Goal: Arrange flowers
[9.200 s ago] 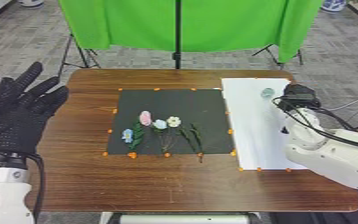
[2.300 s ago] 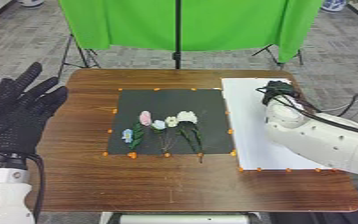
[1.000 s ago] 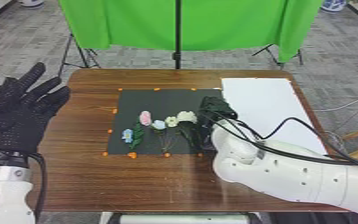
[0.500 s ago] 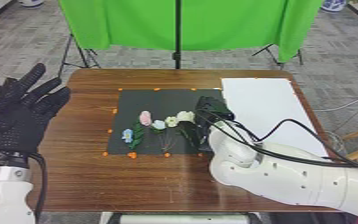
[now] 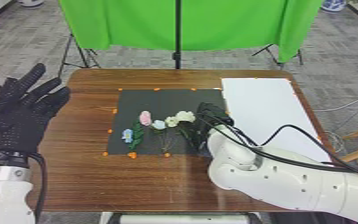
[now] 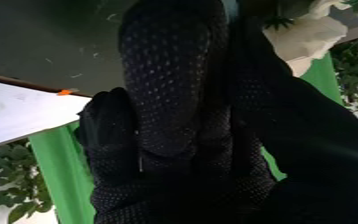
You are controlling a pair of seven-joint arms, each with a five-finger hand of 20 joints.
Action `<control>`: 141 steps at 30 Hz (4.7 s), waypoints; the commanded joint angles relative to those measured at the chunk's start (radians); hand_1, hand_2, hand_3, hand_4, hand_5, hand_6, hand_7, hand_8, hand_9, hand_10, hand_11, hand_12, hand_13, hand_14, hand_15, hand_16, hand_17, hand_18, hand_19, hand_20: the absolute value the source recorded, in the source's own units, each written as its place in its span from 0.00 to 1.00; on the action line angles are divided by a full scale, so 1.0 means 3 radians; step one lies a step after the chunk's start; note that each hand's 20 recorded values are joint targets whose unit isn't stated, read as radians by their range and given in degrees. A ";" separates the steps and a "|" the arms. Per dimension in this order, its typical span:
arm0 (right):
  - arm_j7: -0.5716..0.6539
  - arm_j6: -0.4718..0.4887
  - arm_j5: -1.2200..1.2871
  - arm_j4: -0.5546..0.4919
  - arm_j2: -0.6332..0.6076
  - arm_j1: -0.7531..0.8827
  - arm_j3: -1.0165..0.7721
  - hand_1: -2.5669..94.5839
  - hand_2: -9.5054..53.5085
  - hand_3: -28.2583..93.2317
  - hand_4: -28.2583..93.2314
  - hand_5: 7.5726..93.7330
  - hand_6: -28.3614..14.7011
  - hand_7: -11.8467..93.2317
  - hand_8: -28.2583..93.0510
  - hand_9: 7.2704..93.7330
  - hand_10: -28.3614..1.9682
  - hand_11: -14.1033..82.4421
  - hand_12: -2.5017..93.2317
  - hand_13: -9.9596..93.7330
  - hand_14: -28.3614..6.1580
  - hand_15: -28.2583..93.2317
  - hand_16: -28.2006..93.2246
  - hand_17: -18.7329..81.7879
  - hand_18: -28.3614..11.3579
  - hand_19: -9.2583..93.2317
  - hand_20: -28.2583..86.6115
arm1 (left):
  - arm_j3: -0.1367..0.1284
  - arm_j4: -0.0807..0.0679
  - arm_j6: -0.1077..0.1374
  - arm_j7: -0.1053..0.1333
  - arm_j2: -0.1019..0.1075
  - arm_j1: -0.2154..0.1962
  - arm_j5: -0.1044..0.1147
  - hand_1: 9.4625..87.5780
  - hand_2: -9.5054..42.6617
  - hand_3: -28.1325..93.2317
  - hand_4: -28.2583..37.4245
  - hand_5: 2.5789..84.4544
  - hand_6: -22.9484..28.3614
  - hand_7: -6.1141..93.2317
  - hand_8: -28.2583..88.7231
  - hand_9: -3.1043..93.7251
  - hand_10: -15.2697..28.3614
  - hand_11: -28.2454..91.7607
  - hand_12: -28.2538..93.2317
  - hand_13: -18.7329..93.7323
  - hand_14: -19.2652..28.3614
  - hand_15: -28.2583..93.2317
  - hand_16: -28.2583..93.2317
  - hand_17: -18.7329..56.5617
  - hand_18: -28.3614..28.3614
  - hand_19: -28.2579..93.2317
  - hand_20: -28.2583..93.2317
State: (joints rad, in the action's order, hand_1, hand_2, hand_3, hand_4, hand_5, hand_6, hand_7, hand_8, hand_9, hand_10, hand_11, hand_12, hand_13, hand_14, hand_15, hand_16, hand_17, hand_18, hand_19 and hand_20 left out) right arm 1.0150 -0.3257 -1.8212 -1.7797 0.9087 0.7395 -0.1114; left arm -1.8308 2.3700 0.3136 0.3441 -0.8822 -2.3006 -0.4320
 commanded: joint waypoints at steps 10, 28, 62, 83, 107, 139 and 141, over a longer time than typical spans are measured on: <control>0.0064 -0.0039 -0.0031 0.0011 0.0012 -0.0078 0.0008 0.43 0.05 0.87 0.02 0.65 0.60 0.26 0.13 0.95 0.56 0.43 0.21 0.97 0.72 0.66 0.40 0.70 0.22 1.00 0.56 | 0.0039 -0.0025 0.0054 -0.0039 -0.0039 -0.0004 -0.0017 0.14 0.36 0.86 0.00 0.37 0.62 0.21 0.16 0.35 0.81 0.45 0.32 0.38 0.99 0.68 0.15 0.17 0.99 0.81 0.20; 0.0112 -0.0216 -0.0180 -0.0111 -0.0045 -0.0113 0.0038 0.38 0.17 0.86 0.03 0.65 0.60 0.25 0.13 0.97 0.54 0.42 0.21 0.99 0.70 0.66 0.40 0.71 0.20 1.00 0.58 | 0.0026 -0.0013 0.0073 -0.0054 -0.0068 -0.0025 -0.0020 0.14 0.36 0.86 0.00 0.37 0.62 0.21 0.16 0.35 0.81 0.46 0.32 0.38 0.99 0.68 0.15 0.17 0.99 0.81 0.20; -0.0468 -0.0798 0.1072 -0.0480 -0.0467 0.0749 -0.1460 0.33 0.25 0.87 0.04 0.65 0.58 0.26 0.13 0.81 0.42 0.40 0.19 0.81 0.48 0.64 0.34 0.56 0.17 0.99 0.35 | 0.0007 -0.0006 0.0070 0.0033 -0.0096 -0.0187 -0.0022 0.13 0.35 0.86 0.00 0.37 0.62 0.21 0.16 0.35 0.81 0.45 0.32 0.38 0.99 0.68 0.15 0.16 0.99 0.80 0.20; -0.2151 -0.1034 0.3259 -0.0830 -0.0653 0.2122 -0.3339 0.24 0.27 0.88 0.02 0.51 0.58 0.26 0.13 0.59 0.30 0.37 0.17 0.60 0.32 0.64 0.30 0.35 0.14 0.79 0.29 | 0.0001 -0.0109 -0.0037 0.0162 -0.0138 -0.0348 -0.0076 0.09 0.34 0.85 0.00 0.37 0.55 0.19 0.16 0.34 0.78 0.43 0.32 0.37 0.97 0.65 0.16 0.14 0.98 0.75 0.21; -0.3406 -0.0087 0.4743 -0.0818 -0.0855 0.3504 -0.4506 0.20 0.28 0.87 0.00 0.45 0.68 0.27 0.13 0.50 0.38 0.31 0.16 0.48 0.29 0.56 0.32 0.23 0.09 0.63 0.37 | -0.0029 -0.0081 0.0091 0.0399 -0.0257 -0.0654 -0.0071 0.07 0.33 0.86 0.00 0.35 0.55 0.21 0.16 0.35 0.77 0.44 0.33 0.37 0.97 0.66 0.16 0.11 0.92 0.69 0.39; -0.3165 0.0020 0.4326 -0.0797 -0.0961 0.3238 -0.4211 0.19 0.29 0.87 0.00 0.44 0.73 0.26 0.12 0.49 0.42 0.29 0.16 0.47 0.28 0.55 0.33 0.21 0.11 0.60 0.39 | 0.0142 -0.0144 0.0057 0.0260 -0.0252 -0.0465 -0.0060 0.07 0.34 0.85 0.00 0.34 0.55 0.20 0.16 0.34 0.77 0.42 0.33 0.37 0.96 0.62 0.17 0.16 0.95 0.67 0.34; -0.3156 0.0012 0.4319 -0.0804 -0.0963 0.3229 -0.4199 0.19 0.29 0.87 0.00 0.45 0.73 0.26 0.12 0.49 0.42 0.29 0.16 0.47 0.28 0.55 0.33 0.21 0.11 0.60 0.39 | 0.0152 -0.0143 0.0056 0.0268 -0.0240 -0.0448 -0.0067 0.07 0.34 0.85 0.00 0.34 0.55 0.20 0.16 0.34 0.77 0.42 0.33 0.37 0.96 0.62 0.17 0.16 0.95 0.68 0.34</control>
State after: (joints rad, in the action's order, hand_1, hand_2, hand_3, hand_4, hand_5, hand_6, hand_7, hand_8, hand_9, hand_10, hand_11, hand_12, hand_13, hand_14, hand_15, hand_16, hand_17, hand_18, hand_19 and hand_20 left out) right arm 0.0630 -0.3237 -0.5167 -2.0130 0.6229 1.7064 -1.3752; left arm -1.7973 2.3341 0.3311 0.4364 -0.9589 -2.4480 -0.4534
